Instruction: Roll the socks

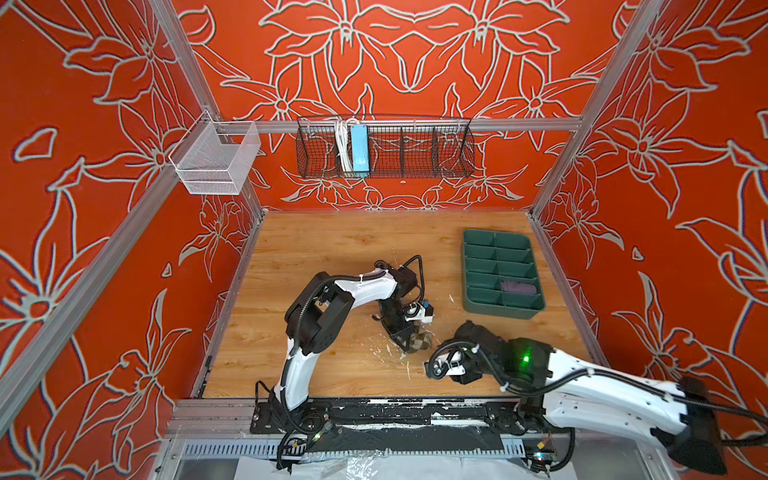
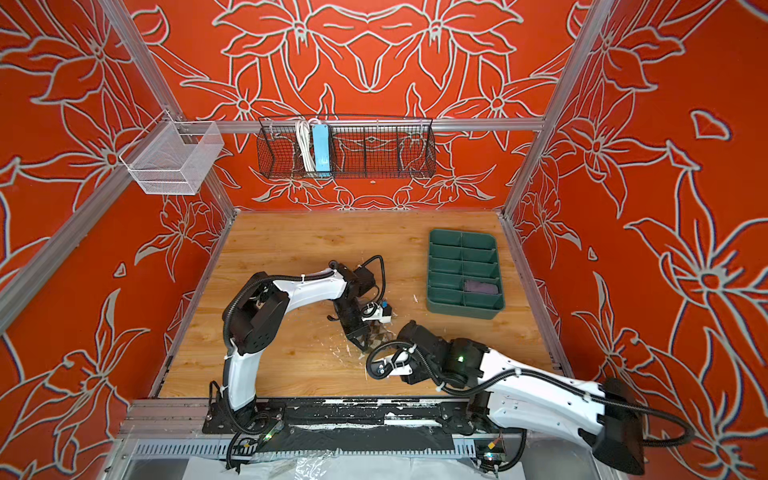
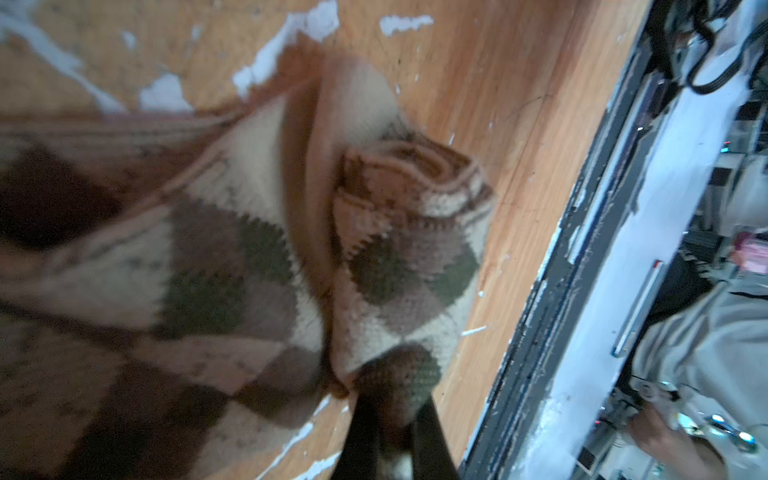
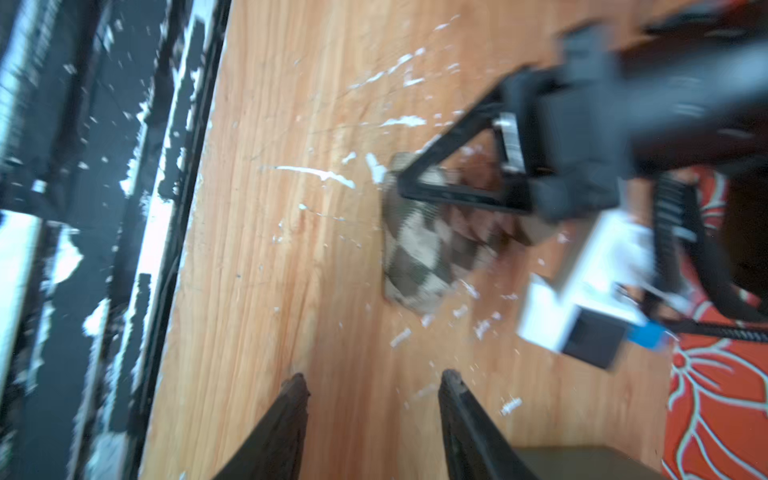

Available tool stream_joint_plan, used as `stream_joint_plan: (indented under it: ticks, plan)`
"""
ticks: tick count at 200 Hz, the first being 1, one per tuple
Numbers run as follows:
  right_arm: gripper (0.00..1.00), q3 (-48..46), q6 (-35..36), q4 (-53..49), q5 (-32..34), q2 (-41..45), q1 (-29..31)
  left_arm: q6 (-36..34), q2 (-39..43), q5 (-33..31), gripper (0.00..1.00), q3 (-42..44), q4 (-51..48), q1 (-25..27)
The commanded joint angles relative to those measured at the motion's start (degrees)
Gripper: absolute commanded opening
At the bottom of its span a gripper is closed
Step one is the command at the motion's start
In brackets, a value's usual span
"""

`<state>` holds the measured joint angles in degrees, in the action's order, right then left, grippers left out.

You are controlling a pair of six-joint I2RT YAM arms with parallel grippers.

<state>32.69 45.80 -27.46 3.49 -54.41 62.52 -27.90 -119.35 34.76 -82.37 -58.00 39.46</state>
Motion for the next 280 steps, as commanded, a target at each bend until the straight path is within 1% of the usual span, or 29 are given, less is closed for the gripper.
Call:
stream_joint_plan:
  ticks: [1,23,42,51,62,70,76,78,79,83,98,108,119,131,140,159,170,185,193,213,228,241,249,256,264,280]
  plan:
    - [0.53,-0.9,2.6,17.2,6.4,-7.7,1.0,-1.3,-3.4,1.2,0.0,-0.7,-2.5,-0.3]
    - [0.53,-0.6,4.0,25.8,8.5,-17.3,1.0,-1.0,-3.1,1.3,0.0,-0.5,-2.2,-0.5]
    - [0.53,0.4,4.7,30.0,9.5,-24.9,0.9,-0.9,-3.1,1.4,0.0,-0.6,-2.1,-0.4]
    - [0.5,1.0,4.7,31.2,10.1,-27.9,0.9,-0.9,-3.1,1.4,0.0,-0.6,-2.1,-0.4]
    - [0.38,2.1,4.3,30.3,10.4,-30.8,0.8,-0.8,-2.5,1.1,0.0,-0.4,-1.7,-0.4]
    - [0.23,3.0,3.9,28.5,10.7,-32.3,0.8,-0.7,-1.5,0.6,0.0,0.0,-1.1,-0.4]
    - [0.1,3.8,3.2,26.2,10.5,-32.7,0.8,-0.1,-0.6,-0.4,0.08,0.5,-0.4,-0.5]
    - [0.09,4.2,2.8,25.6,10.4,-32.8,0.8,0.2,-0.2,-0.9,0.12,0.7,-0.1,-0.5]
    - [0.05,4.2,2.6,25.0,10.2,-32.8,0.8,0.3,0.0,-1.2,0.13,0.8,0.1,-0.4]
    - [0.0,4.8,1.9,23.4,9.8,-32.7,0.8,0.7,1.0,-2.1,0.19,1.3,0.8,-0.4]
    - [0.0,6.0,-0.1,17.7,6.6,-31.2,0.8,2.5,5.8,-6.6,0.4,3.7,4.1,-0.5]
    - [0.0,6.6,-0.8,13.5,3.4,-29.7,0.8,4.4,10.4,-11.6,0.52,6.3,8.4,-0.5]
    - [0.0,7.8,-2.0,8.3,0.0,-28.5,0.8,6.1,16.5,-17.9,0.59,9.5,13.2,-0.6]
    - [0.0,9.8,-3.0,3.0,-3.1,-28.4,0.5,7.6,23.6,-24.9,0.71,13.5,18.9,-0.7]
    - [0.0,11.5,-4.4,-0.9,-5.4,-28.9,0.2,7.8,29.2,-29.4,0.75,16.1,22.3,-0.8]
    - [0.0,16.1,-6.6,-8.7,-11.3,-31.9,-1.2,8.1,40.0,-39.6,0.79,20.2,27.4,-1.0]
    - [0.0,19.2,-8.2,-12.1,-14.1,-34.4,-2.4,8.5,46.0,-45.9,0.88,21.7,29.1,-1.1]
    - [0.0,23.8,-9.4,-16.2,-19.1,-38.2,-4.3,7.0,54.4,-49.4,0.88,22.2,28.9,-1.6]
    - [0.0,26.7,-9.8,-18.2,-21.2,-40.2,-5.3,5.8,58.6,-49.5,0.9,22.2,28.4,-2.0]
    - [0.0,34.8,-9.8,-25.0,-25.7,-46.8,-7.9,1.5,67.3,-45.5,0.89,20.0,24.1,-2.2]
    - [0.0,41.5,-9.2,-31.6,-28.8,-53.1,-9.7,-1.7,70.8,-39.4,0.86,17.5,19.3,-2.1]
    - [0.0,47.7,-8.8,-37.7,-30.4,-59.1,-11.1,-2.9,72.6,-34.6,0.83,15.8,15.4,-1.2]
    - [0.0,51.0,-8.5,-40.7,-32.0,-62.7,-12.0,-3.0,72.7,-34.1,0.82,15.3,13.5,0.5]
    - [0.0,53.7,-8.0,-43.0,-33.1,-65.4,-12.6,-3.4,72.5,-35.4,0.82,15.5,11.9,3.1]
    - [0.0,55.9,-7.7,-44.5,-34.0,-68.2,-13.4,-4.0,71.9,-39.4,0.82,16.4,10.7,7.3]
    - [0.0,58.7,-7.2,-45.9,-34.9,-71.8,-14.4,-5.1,70.2,-48.5,0.82,21.3,11.3,16.7]
